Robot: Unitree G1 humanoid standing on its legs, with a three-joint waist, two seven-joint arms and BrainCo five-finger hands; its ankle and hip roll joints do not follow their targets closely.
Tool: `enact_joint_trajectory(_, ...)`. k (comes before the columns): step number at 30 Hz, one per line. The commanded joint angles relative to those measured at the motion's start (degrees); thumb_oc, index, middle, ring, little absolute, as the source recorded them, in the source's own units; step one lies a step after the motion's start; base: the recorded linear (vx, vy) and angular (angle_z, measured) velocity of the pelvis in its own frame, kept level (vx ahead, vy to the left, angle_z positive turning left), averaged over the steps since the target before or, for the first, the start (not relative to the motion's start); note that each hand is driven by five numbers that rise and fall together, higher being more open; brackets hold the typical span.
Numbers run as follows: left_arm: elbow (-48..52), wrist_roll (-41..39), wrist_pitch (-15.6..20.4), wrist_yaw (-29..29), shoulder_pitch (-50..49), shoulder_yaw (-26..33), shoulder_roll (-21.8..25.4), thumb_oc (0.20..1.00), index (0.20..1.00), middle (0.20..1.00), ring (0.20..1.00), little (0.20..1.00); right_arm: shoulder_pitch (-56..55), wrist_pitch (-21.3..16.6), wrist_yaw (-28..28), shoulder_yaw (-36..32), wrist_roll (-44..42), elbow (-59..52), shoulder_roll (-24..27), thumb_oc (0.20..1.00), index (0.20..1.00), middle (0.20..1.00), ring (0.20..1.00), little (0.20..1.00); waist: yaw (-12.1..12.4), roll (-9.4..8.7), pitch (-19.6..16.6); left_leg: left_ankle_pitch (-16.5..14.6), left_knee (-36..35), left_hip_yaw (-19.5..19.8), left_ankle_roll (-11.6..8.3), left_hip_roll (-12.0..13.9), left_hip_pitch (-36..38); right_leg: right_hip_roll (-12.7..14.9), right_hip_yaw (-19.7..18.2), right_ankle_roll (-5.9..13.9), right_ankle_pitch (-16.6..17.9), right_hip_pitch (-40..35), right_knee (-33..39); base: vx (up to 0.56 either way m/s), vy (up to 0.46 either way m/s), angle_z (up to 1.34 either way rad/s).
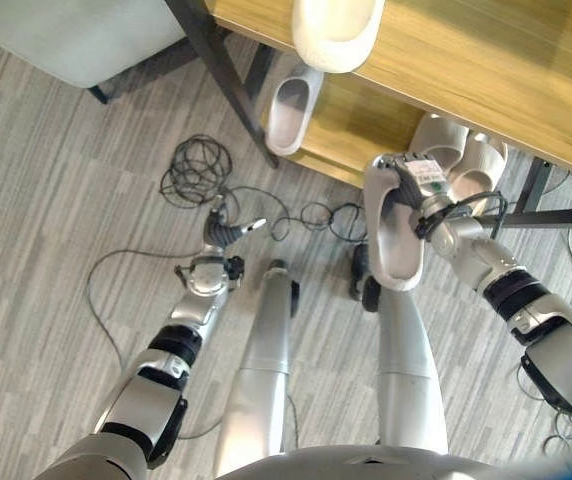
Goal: Arrange the slippers neatly on the shoe rack.
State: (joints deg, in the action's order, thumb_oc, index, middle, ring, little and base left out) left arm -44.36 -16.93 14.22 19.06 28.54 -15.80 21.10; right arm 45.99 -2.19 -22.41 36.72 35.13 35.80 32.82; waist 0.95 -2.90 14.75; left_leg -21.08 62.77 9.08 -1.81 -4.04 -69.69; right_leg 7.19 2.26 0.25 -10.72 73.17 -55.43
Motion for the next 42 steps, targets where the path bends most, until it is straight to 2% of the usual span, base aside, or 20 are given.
enact_joint_trajectory(1,-1.35,-2.48,2.32,1.44,4.05,-1.45,2.17,1.0,1.0,1.0,1.0,1.0,6.32,0.28,-1.78,1.01,-1.51,2.26,1.88,0.2,0.2,0.2,0.2,0.2,0.03,1.59,1.25,1.5,-6.19,-0.77,-0.56,2.55,-1.22,0.74,-3.09,1.68,-10.68,-1.35,-6.62,0.04,-0.036,0.02)
enact_joint_trajectory(11,-8.19,-6.24,2.34,0.98,14.36,-3.8,5.2,1.0,1.0,1.0,1.0,1.0,17.08,1.2,-1.48,7.02,-5.37,14.11,1.64,0.2,0.2,0.2,0.2,0.2,0.01,1.5,0.12,2.97,-5.97,-0.96,-1.17,2.04,-7.54,1.42,-3.19,2.28,-10.25,5.14,-8.2,0.02,-0.004,0.04)
enact_joint_trajectory(25,-18.76,-10.12,2.35,-0.07,30.19,-8.62,9.6,1.0,1.0,1.0,1.0,1.0,31.33,1.77,-3.58,13.96,-9.96,28.0,-1.37,0.2,0.2,0.2,0.2,0.2,0.66,1.29,-1.46,5.69,-8.05,-1.07,-1.73,1.73,-12.5,2.33,-2.49,3.3,-8.86,9.81,-7.12,0.0,0.0,0.0)
enact_joint_trajectory(33,-17.78,-8.88,3.26,0.42,27.3,-9.88,8.36,1.0,1.0,1.0,1.0,1.0,36.77,2.1,-6.46,15.77,-10.53,31.58,-1.58,0.2,0.2,0.2,0.2,0.2,1.94,0.77,-2.38,7.4,-10.3,-0.24,-1.9,0.99,-13.55,3.06,-1.82,3.49,-8.22,10.55,-6.02,0.0,0.004,0.05)
enact_joint_trajectory(36,-16.12,-8.62,3.73,0.45,23.79,-9.48,7.86,1.0,1.0,1.0,1.0,1.0,37.85,2.36,-6.21,17.34,-10.58,33.07,-0.26,0.2,0.2,0.2,0.2,0.2,2.62,0.19,-2.65,8.19,-11.54,0.18,-2.22,0.58,-13.66,3.43,-1.5,3.41,-8.3,10.57,-5.33,0.0,-0.017,0.04)
enact_joint_trajectory(42,-15.07,-9.44,4.1,0.17,20.25,-8.13,8.55,1.0,1.0,1.0,1.0,1.0,37.73,1.85,-5.85,17.25,-12.29,35.56,1.85,0.2,0.2,0.2,0.2,0.2,3.51,0.16,-3.06,8.85,-12.79,0.38,-2.18,0.34,-14.38,3.75,-1.29,3.63,-7.95,11.27,-4.65,0.01,0.002,0.07)
